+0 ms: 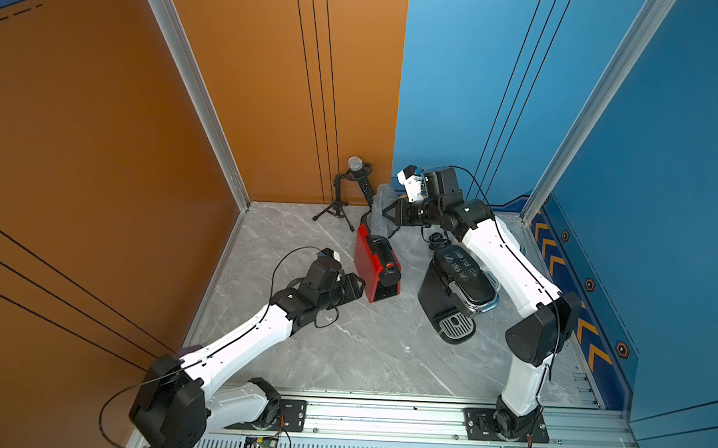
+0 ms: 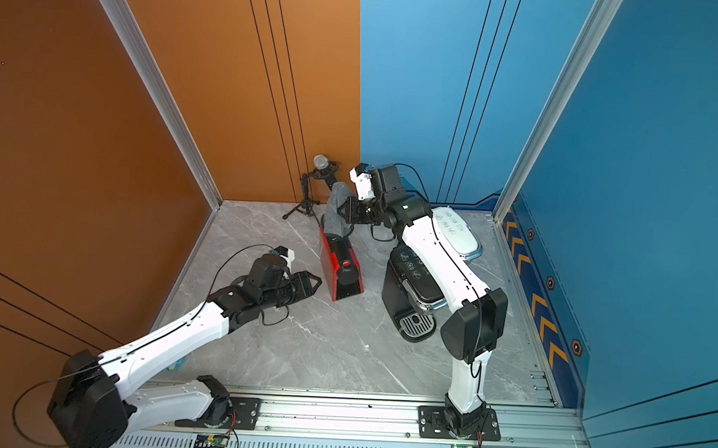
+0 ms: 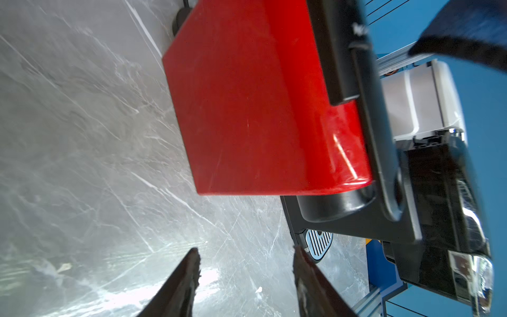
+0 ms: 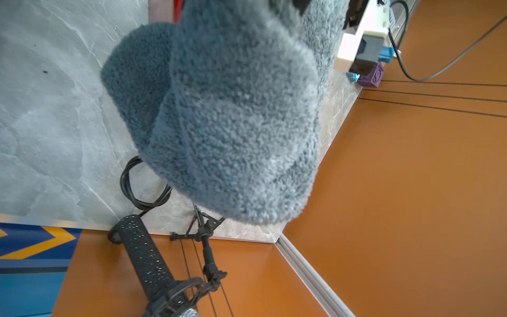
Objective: Wipe the surface of a coffee machine
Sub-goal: Adjust the cleaning item.
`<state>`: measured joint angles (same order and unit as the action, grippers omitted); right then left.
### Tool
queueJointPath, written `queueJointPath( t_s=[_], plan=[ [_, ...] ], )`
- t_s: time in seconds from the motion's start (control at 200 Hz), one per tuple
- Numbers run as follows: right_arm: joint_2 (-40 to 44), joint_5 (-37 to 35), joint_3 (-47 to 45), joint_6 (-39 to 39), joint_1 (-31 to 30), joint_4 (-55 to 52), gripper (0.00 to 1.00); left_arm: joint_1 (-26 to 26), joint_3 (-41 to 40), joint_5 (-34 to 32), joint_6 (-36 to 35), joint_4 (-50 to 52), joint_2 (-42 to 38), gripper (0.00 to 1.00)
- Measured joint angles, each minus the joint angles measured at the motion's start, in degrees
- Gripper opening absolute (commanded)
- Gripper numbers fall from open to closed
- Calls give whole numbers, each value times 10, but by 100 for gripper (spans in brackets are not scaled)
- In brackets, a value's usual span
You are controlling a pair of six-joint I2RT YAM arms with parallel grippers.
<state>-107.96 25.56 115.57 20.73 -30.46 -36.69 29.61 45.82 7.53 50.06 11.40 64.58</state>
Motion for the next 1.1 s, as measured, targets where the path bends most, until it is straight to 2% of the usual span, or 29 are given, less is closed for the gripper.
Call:
queueJointPath(
  t_s=[0.05,0.13,0.17,0.33,0.485,0.681,0.891,0.986,1.006,1.051,1.101],
  plan=[
    [5,4,-9,-13,-6,-1,16,-34,9,37,-17,7,-17,62],
    [18,13,-35,-29,-12,-3,16,-75,40,89,-38,12,-27,80],
    [24,18,-47,-35,-13,-5,16,-81,61,110,-53,12,-27,83],
    [36,49,-82,-64,-21,-5,17,-78,143,200,-81,-12,-1,84],
    [46,75,-108,-89,-48,-6,17,-103,149,267,-31,-118,44,84],
    [65,94,-126,-104,-63,0,17,-108,149,277,11,-160,82,84],
    [88,105,-152,-104,-64,27,17,-93,148,259,40,-178,82,83],
    [88,105,-152,-104,-68,35,17,-70,144,244,49,-182,83,74],
    [89,105,-154,-104,-69,35,17,-68,142,242,50,-185,83,69],
    [92,103,-160,-104,-71,38,17,-65,138,235,57,-190,84,46],
    [93,102,-163,-104,-73,37,17,-63,133,227,58,-193,87,34]
  ],
)
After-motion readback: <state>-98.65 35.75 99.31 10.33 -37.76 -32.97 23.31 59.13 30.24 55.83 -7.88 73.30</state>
